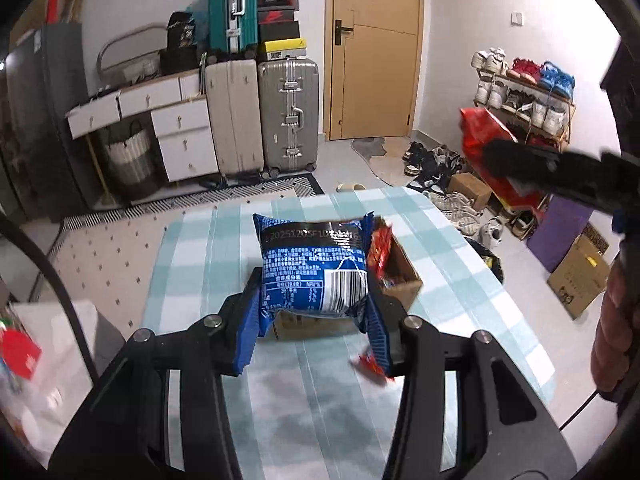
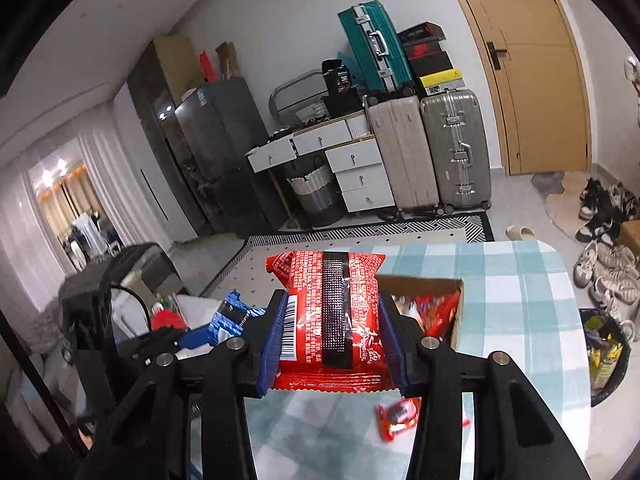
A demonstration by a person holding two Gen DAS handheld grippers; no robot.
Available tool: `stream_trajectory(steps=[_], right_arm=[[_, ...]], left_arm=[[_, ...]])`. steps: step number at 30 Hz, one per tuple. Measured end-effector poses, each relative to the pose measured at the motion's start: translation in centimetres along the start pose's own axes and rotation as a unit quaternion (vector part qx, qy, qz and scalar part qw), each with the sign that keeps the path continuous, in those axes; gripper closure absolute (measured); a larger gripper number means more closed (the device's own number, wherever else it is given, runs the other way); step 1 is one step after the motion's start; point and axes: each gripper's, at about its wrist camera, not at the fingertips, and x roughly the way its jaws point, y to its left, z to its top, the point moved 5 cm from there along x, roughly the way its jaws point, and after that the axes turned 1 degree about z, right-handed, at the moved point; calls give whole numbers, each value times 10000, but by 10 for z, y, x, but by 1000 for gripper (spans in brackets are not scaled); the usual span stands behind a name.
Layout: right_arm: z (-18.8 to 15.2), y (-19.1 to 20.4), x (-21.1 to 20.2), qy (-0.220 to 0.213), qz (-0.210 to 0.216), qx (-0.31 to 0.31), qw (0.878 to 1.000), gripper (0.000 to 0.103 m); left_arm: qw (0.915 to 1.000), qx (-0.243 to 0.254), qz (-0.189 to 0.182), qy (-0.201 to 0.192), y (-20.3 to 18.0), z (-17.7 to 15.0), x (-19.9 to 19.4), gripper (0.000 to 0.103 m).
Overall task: Organize snacks
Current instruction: 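Carry the blue and red packs over the cardboard box with both grippers, then open both grippers to drop the packs into the box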
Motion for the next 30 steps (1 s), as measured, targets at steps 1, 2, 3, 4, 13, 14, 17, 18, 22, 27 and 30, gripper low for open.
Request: stream_trajectory(steps=[1,2,3,4,13,14,17,18,22,27,30], right_arm=[[8,-4,4,-9,-78,10,10000,59],[17,-9,9,6,-193,-33,9998,59],[23,-12,15,32,-274,-79,9996,59],[29,-16,22,76,-345,-108,9993,59],[28,-79,112,775,-746,99,9941,59],[26,-88,122,854,-746,163,9934,59],[17,-109,147,1039,-751,331,9912,59],[14,-115,155,1122,-735,373,9903,59],[0,-129,179,1272,-663,462,9886,59],[-12,-143,200,1419,-510,724,9859,59],[-16,-147,209,1529,-390,852,9838,59]], left_arm=[[10000,40,11,-15,-2,9,4,60],[10000,67,-25,4,-5,18,9,60],[9999,52,-117,78,-8,27,17,60],[9996,10,-228,185,-11,36,27,60],[9947,126,-529,877,-31,69,129,60],[9917,-46,-722,1058,-30,68,145,60],[9872,-350,-811,1331,-24,61,182,60],[9867,-310,-801,1383,-24,59,192,60],[9861,-128,-744,1478,-28,48,214,60],[9841,-17,-686,1639,-28,33,247,59],[9818,17,-644,1786,-23,27,270,58]])
